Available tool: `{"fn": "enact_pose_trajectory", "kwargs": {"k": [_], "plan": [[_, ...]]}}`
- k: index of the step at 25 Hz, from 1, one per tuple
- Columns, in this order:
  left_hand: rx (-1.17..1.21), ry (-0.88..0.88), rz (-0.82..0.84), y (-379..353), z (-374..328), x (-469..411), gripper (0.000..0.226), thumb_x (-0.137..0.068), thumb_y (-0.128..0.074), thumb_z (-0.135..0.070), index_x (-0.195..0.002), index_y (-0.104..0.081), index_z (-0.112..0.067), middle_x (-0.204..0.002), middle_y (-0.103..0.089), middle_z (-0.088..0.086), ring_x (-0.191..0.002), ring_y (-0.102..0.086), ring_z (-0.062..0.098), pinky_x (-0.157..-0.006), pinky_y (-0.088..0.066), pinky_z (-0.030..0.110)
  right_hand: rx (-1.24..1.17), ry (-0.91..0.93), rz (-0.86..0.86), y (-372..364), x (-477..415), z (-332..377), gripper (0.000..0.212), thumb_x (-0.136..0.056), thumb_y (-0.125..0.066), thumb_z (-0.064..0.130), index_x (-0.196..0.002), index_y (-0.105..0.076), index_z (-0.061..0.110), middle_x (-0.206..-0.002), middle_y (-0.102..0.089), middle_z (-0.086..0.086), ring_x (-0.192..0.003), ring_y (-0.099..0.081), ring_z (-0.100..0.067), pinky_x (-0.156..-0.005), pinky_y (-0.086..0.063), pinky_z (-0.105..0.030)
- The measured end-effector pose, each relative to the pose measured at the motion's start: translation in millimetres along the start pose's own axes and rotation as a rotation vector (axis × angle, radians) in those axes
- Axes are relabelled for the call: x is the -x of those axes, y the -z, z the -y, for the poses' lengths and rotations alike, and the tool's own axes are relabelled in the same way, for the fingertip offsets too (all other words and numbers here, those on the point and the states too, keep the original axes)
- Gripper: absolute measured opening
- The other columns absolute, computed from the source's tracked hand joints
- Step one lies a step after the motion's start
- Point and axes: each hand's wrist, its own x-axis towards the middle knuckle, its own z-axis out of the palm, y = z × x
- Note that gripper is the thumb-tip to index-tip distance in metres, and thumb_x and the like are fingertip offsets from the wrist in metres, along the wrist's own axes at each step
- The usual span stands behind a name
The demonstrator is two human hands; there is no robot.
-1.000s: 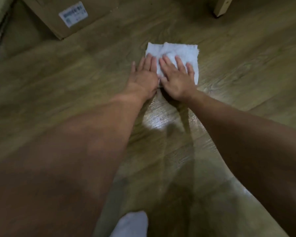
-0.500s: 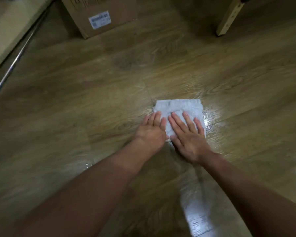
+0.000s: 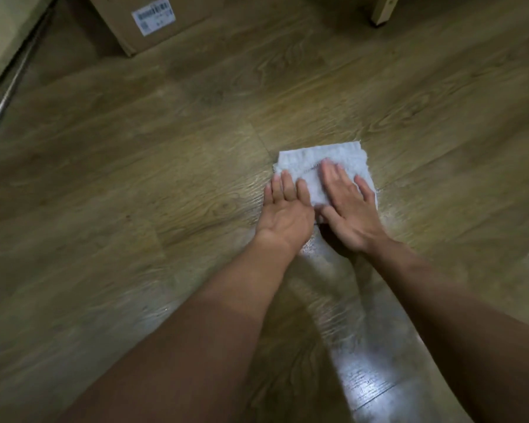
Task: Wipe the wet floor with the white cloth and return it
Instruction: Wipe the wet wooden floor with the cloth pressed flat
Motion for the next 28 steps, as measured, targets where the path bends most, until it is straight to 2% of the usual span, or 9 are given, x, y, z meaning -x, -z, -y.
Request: {"fn": "enact_pose_trajectory", "kwargs": {"k": [2,3,7,11,15,18,19,24,28], "plan": [[-0.019,-0.032,-0.033,-3.9,5.5,3.5,0.055,-0.103,-0.018,-0.016,-0.150,0.004,0.002,-0.155,0.011,0.032,-0.144,0.010,0.045,-0.120,0.000,0.051,-0.153,-0.160,-0.100,-2.0,-8.2,8.2,0.066,-0.097,-0.026,0.045,-0.154,0.000,0.026,-0.161,0.000,0.011,-0.144,0.006,0.005,-0.114,0.008,-0.025],[-0.020,-0.053,-0.048,-4.8,7.2,5.3,0.055,-0.103,-0.019,-0.017,-0.150,0.004,0.001,-0.155,0.011,0.030,-0.145,0.010,0.043,-0.120,0.000,0.050,-0.109,-0.202,-0.131,-3.7,-10.9,12.0,0.062,-0.100,-0.028,0.043,-0.154,-0.003,0.027,-0.162,-0.001,0.008,-0.146,0.004,0.001,-0.115,0.007,-0.028],[-0.062,-0.177,-0.137,-3.0,34.2,10.0,0.060,-0.104,-0.024,-0.030,-0.152,-0.003,0.000,-0.158,0.003,0.024,-0.148,0.004,0.035,-0.121,-0.001,0.044,0.113,-0.205,-0.106,-16.8,-4.3,32.2,0.057,-0.103,-0.029,0.039,-0.154,-0.007,0.025,-0.163,-0.001,0.002,-0.149,0.002,-0.014,-0.116,0.001,-0.037],[-0.100,-0.233,-0.219,-28.5,65.2,50.6,0.056,-0.104,-0.023,-0.033,-0.146,-0.028,0.005,-0.154,-0.019,0.027,-0.146,-0.014,0.036,-0.121,-0.008,0.043,0.137,-0.183,-0.047,-44.6,53.1,77.0,0.060,-0.101,-0.022,0.045,-0.154,-0.004,0.024,-0.163,0.001,0.003,-0.149,0.003,-0.015,-0.116,-0.004,-0.038],[-0.110,-0.355,-0.346,-45.3,86.5,80.9,0.044,-0.095,-0.050,-0.026,-0.133,-0.049,-0.003,-0.146,-0.041,0.023,-0.139,-0.038,0.029,-0.111,-0.035,0.036,0.160,-0.233,0.069,-68.0,89.1,119.4,0.059,-0.102,-0.015,0.043,-0.154,0.004,0.023,-0.162,0.010,0.003,-0.149,0.011,-0.015,-0.118,0.003,-0.040],[0.048,-0.314,-0.226,-47.9,92.9,76.6,0.043,-0.102,-0.037,-0.022,-0.143,-0.027,-0.010,-0.157,-0.022,0.015,-0.145,-0.024,0.026,-0.111,-0.034,0.036,0.090,-0.308,0.087,-70.5,83.4,125.9,0.059,-0.102,-0.012,0.044,-0.153,0.010,0.025,-0.161,0.018,0.005,-0.147,0.017,-0.015,-0.116,0.011,-0.041],[0.083,-0.291,-0.255,-52.0,92.8,71.5,0.045,-0.103,-0.035,-0.021,-0.145,-0.023,-0.010,-0.157,-0.021,0.014,-0.146,-0.023,0.027,-0.111,-0.032,0.037,0.086,-0.313,0.079,-73.4,79.9,127.3,0.059,-0.102,-0.011,0.044,-0.153,0.012,0.026,-0.160,0.020,0.006,-0.147,0.019,-0.015,-0.114,0.015,-0.040],[0.305,-0.131,-0.230,-37.2,90.5,42.3,0.034,-0.095,-0.051,-0.029,-0.127,-0.040,-0.024,-0.133,-0.051,0.007,-0.125,-0.044,0.039,-0.092,-0.042,0.049,0.083,-0.340,0.084,-79.2,56.2,118.1,0.062,-0.099,-0.010,0.046,-0.150,0.019,0.025,-0.157,0.028,0.004,-0.143,0.029,-0.016,-0.109,0.025,-0.042],[0.295,-0.086,-0.226,-18.7,81.1,13.1,0.036,-0.095,-0.047,-0.022,-0.130,-0.038,-0.018,-0.135,-0.047,0.010,-0.128,-0.039,0.044,-0.102,-0.037,0.050,0.059,-0.389,0.105,-67.8,18.9,118.2,0.071,-0.098,-0.021,0.049,-0.150,0.018,0.022,-0.158,0.028,0.001,-0.144,0.028,-0.020,-0.111,0.022,-0.047]]}}
